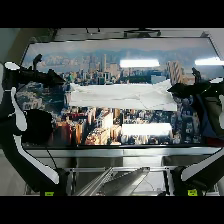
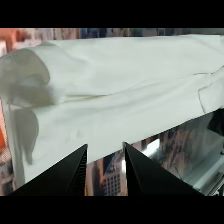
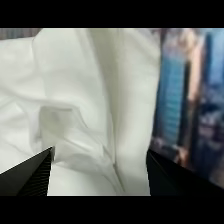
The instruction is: Fold the shirts.
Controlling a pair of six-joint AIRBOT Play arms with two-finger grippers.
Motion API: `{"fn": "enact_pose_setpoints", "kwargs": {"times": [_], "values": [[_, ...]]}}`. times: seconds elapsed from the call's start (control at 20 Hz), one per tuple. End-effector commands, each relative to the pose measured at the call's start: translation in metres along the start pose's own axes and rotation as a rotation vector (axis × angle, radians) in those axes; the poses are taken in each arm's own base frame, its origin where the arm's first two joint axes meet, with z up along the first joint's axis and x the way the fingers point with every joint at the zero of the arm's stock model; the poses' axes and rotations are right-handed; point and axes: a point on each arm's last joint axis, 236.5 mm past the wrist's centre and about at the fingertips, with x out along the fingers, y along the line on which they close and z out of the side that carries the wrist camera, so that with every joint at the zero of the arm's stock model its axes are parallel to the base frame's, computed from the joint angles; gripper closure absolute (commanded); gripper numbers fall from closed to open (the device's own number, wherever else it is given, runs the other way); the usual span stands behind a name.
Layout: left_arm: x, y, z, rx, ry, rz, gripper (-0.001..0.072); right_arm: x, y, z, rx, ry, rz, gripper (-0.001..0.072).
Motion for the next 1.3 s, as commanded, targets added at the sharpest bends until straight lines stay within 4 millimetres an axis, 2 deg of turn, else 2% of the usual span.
{"fn": "enact_pose_setpoints", "kwargs": {"times": [0.0, 0.05, 0.1, 0.15, 0.2, 0.25, 0.35, 0.5, 0.6, 0.7, 0.8, 0.9, 0.95, 1.1, 1.15, 1.25], "values": [[-0.008, -0.024, 0.005, 0.037, -0.032, -0.024, 0.0678, 0.023, 0.006, -0.018, -0.001, 0.086, 0.018, 0.0074], [-0.004, -0.038, 0.007, 0.066, -0.038, -0.063, 0.0699, 0.027, 0.013, -0.017, 0.0, 0.083, 0.037, 0.0223], [0.003, -0.054, 0.01, 0.104, -0.047, -0.106, 0.0699, 0.029, 0.017, -0.016, -0.009, 0.081, 0.047, 0.0432], [0.012, -0.068, 0.014, 0.132, -0.058, -0.126, 0.0699, 0.031, 0.022, -0.015, -0.013, 0.077, 0.062, 0.0596], [0.026, -0.079, 0.015, 0.156, -0.055, -0.121, 0.0699, 0.032, 0.028, -0.013, -0.008, 0.069, 0.078, 0.0694], [0.043, -0.089, 0.013, 0.179, -0.039, -0.113, 0.0699, 0.03, 0.034, -0.01, 0.001, 0.059, 0.102, 0.0694], [0.087, -0.107, -0.007, 0.207, 0.051, -0.097, 0.07, 0.023, 0.045, -0.007, 0.017, 0.06, 0.125, 0.0695], [0.171, -0.126, -0.04, 0.22, 0.17, -0.049, 0.07, -0.002, 0.074, 0.003, -0.012, 0.045, 0.142, 0.0695], [0.237, -0.147, -0.065, 0.248, 0.204, -0.052, 0.07, -0.028, 0.11, 0.008, -0.055, 0.028, 0.192, 0.0695], [0.293, -0.162, -0.095, 0.264, 0.238, -0.048, 0.0701, -0.052, 0.157, 0.011, -0.11, -0.005, 0.275, 0.0695], [0.332, -0.172, -0.124, 0.261, 0.27, -0.042, 0.07, -0.071, 0.206, 0.01, -0.15, -0.034, 0.341, 0.0695], [0.352, -0.178, -0.135, 0.244, 0.27, -0.038, 0.07, -0.083, 0.252, 0.002, -0.183, -0.035, 0.406, 0.0694], [0.359, -0.184, -0.14, 0.249, 0.277, -0.047, 0.07, -0.083, 0.268, -0.004, -0.211, -0.023, 0.419, 0.0694], [0.362, -0.213, -0.141, 0.23, 0.265, -0.117, 0.07, -0.071, 0.299, -0.021, -0.241, 0.028, 0.439, 0.0695], [0.351, -0.229, -0.138, 0.207, 0.26, -0.168, 0.07, -0.064, 0.306, -0.026, -0.238, 0.046, 0.442, 0.0694], [0.304, -0.261, -0.13, 0.221, 0.287, -0.284, 0.07, -0.053, 0.321, -0.032, -0.256, 0.059, 0.45, 0.0694]]}}
